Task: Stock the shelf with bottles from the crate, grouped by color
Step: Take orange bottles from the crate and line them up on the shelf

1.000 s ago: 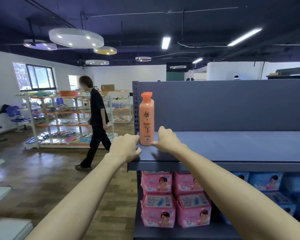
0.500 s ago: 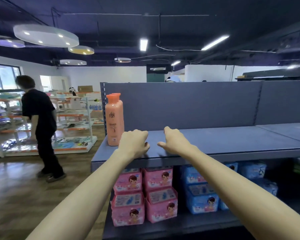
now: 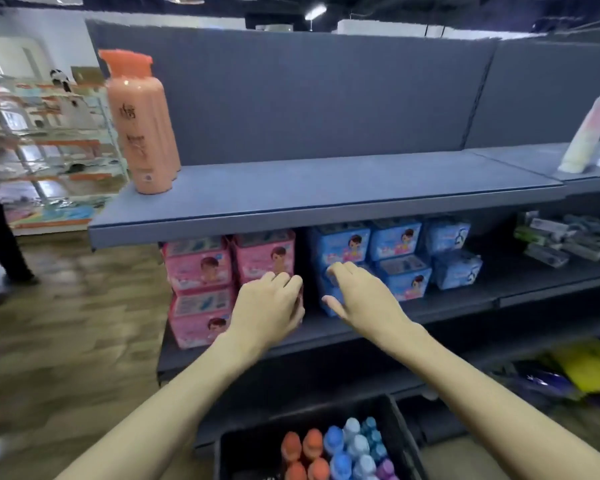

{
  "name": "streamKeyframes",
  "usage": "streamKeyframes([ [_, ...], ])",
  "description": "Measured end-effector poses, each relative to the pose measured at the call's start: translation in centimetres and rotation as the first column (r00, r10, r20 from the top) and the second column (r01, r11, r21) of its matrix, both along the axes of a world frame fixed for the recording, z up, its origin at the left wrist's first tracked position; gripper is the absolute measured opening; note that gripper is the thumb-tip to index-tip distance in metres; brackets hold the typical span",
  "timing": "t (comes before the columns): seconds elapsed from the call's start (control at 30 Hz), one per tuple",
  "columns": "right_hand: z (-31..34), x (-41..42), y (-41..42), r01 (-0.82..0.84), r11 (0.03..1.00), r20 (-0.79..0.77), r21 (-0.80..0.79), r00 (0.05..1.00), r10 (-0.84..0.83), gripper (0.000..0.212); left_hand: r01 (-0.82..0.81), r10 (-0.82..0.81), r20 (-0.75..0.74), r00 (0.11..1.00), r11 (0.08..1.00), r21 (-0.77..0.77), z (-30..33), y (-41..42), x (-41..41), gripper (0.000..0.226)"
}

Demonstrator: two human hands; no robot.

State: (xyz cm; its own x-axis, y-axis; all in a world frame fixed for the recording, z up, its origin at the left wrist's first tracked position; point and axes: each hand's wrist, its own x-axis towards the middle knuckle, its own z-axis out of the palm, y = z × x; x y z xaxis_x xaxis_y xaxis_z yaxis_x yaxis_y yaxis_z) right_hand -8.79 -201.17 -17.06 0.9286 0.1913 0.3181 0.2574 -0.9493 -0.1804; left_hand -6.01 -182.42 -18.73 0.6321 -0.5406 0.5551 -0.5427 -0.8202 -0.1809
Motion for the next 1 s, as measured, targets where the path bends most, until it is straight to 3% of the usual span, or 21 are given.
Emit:
streamKeyframes([
  [0.23, -7.4, -1.3, -0.5, -0.016, 1.0, -0.117, 0.0, 0.993, 0.016, 0.043, -0.07, 0.064, -0.183, 0.981, 0.997, -0.026, -7.1, 0.1, -2.3, 0.02],
  [0.33, -11.3, -2.1, -0.4, -0.001, 1.0, -0.236, 0.007, 0.972, 0.003, 0.041, -0.138, 0.131, -0.315, 0.94, 0.99, 0.0, -11.5, 0.5, -4.1, 0.021],
  [0.67, -23.4, -4.4, 0.3, -0.06, 0.997, -0.57, -0.051, 0.821, 0.021, 0.036, -0.283, 0.3, -0.71, 0.637, 0.948, 0.146, -23.6, 3.1, -9.8, 0.03],
  [1.0, -33.4, -5.4, 2.1, -0.072, 0.997, -0.743, -0.014, 0.669, 0.038, 0.039, -0.388, 0.335, -0.836, 0.434, 0.907, 0.163, -30.1, 2.3, -12.3, 0.041],
])
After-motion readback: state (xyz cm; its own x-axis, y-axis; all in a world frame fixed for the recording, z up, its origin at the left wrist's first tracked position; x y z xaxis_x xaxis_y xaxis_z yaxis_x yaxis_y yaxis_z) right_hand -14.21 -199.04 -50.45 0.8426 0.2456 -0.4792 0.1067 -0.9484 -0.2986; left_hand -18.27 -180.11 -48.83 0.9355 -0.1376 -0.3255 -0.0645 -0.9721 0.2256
